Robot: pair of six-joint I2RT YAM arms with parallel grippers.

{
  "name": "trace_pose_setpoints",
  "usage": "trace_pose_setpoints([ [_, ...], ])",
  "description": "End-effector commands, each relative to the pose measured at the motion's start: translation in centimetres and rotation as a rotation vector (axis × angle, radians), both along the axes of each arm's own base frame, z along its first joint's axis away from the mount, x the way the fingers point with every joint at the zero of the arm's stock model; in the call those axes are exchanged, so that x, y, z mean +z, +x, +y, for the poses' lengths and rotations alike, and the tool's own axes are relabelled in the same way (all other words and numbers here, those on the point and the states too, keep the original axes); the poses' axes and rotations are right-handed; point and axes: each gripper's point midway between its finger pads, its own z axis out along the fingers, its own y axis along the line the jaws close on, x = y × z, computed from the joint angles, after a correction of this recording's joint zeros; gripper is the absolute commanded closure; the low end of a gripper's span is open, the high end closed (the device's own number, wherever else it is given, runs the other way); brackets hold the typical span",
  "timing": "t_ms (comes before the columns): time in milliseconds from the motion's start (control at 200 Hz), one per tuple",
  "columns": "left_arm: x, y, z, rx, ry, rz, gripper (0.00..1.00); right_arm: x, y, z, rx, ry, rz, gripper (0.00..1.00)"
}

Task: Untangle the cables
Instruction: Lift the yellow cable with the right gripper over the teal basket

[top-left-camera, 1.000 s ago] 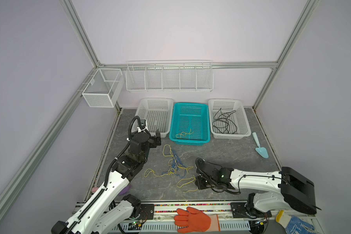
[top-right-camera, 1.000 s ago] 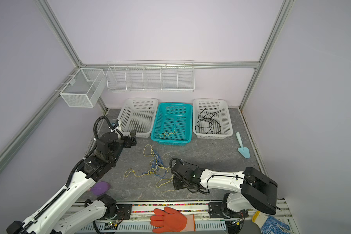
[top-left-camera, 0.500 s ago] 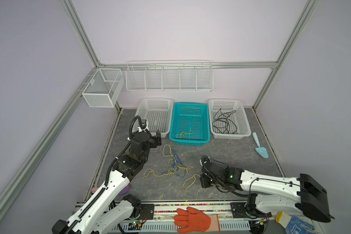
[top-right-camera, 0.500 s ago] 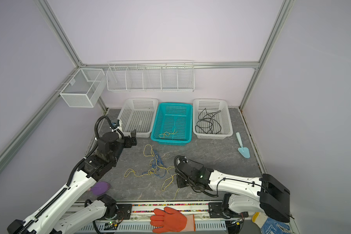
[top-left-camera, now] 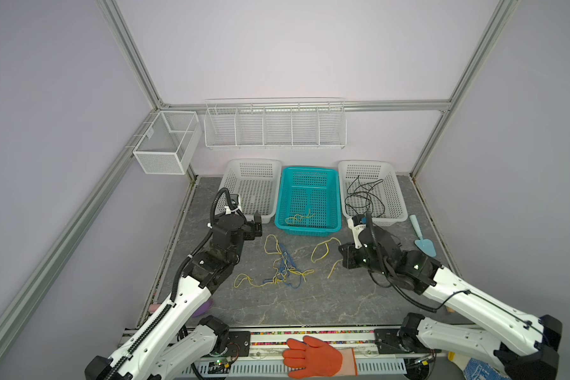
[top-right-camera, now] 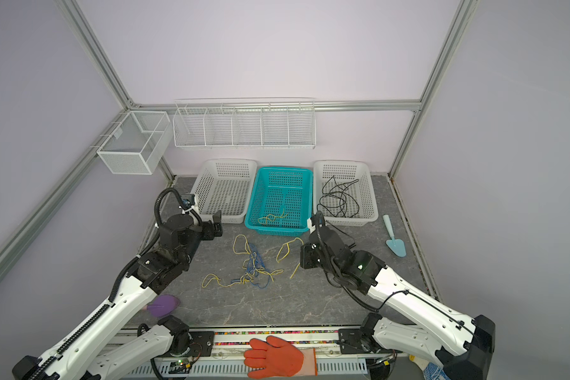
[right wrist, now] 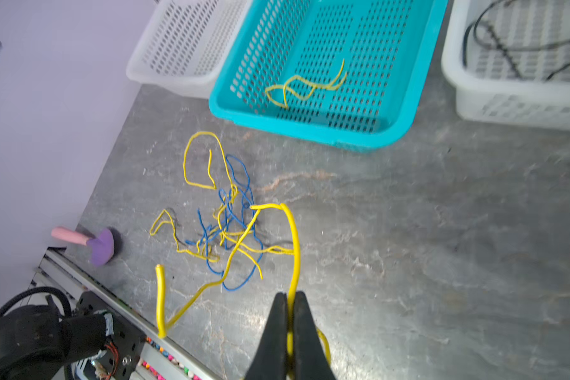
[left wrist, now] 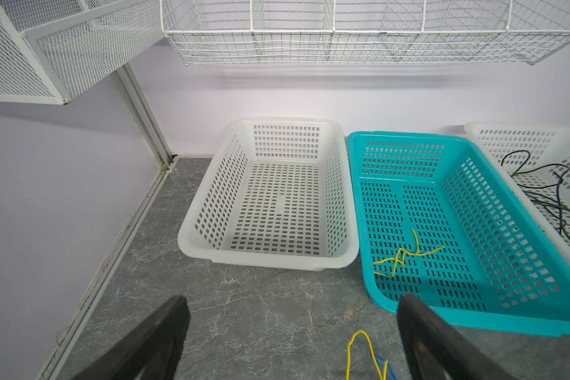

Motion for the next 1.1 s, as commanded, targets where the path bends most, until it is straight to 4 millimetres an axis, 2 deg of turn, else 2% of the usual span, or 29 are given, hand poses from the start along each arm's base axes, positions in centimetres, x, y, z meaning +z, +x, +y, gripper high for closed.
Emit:
trace_pose_setpoints([
  [0,-0.5,0.2,-0.1,-0.002,0.025,0.002,0.01,2.0,2.6,0.3,0.023,-0.013,-0.037,0.94],
  [120,-0.8,0.3,0.0,0.003,0.037,0.004,0.01,3.6,5.9,1.6,0.026,0.027,-0.034,0.94],
  [205,-1.0,0.4,-0.1,-0.001,0.039,0.008,0.01,3.7,8.3,2.4,0.014,0.022,-0.027,0.94],
  [450,-1.6,0.6,-0.4,-0.008,0.046,0.024,0.01,0.6,15.7,3.5,-0.028,-0.016,0.072,0.94],
  [645,-1.6,0.6,-0.4,-0.011,0.049,0.025,0.01,-2.8,19.6,4.4,-0.042,-0.015,0.159,0.94],
  [720,-1.7,0.7,-0.5,-0.012,0.049,0.027,0.01,-4.0,20.4,4.6,-0.046,-0.024,0.199,0.94],
  [800,-1.8,0.7,-0.6,-0.018,0.048,0.029,0.01,-4.3,20.8,5.0,-0.037,-0.021,0.212,0.92],
  [965,-1.8,0.7,-0.7,-0.022,0.048,0.031,0.01,-3.5,20.7,4.9,-0.034,-0.014,0.198,0.77],
  [1095,-1.7,0.6,-0.7,-0.025,0.044,0.031,0.01,-2.1,19.9,4.7,-0.017,0.006,0.172,0.68],
])
